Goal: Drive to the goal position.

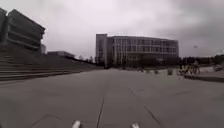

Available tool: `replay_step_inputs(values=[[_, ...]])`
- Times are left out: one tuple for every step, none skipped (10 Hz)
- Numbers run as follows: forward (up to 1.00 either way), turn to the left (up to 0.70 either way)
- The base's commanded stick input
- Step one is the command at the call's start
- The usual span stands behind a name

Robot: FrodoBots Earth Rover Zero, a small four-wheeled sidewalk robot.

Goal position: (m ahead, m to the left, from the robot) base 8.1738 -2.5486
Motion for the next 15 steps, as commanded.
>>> replay_step_inputs(values=[[0.7, 0.0], [0.7, 0.0], [0.7, 0.0], [0.7, 0.0], [0.7, 0.0], [0.7, 0.0], [0.7, -0.04], [0.7, 0.0], [0.7, 0.0], [0.7, -0.07], [0.7, -0.02], [0.7, 0.0], [0.7, 0.0], [0.7, 0.0], [0.7, 0.0]])
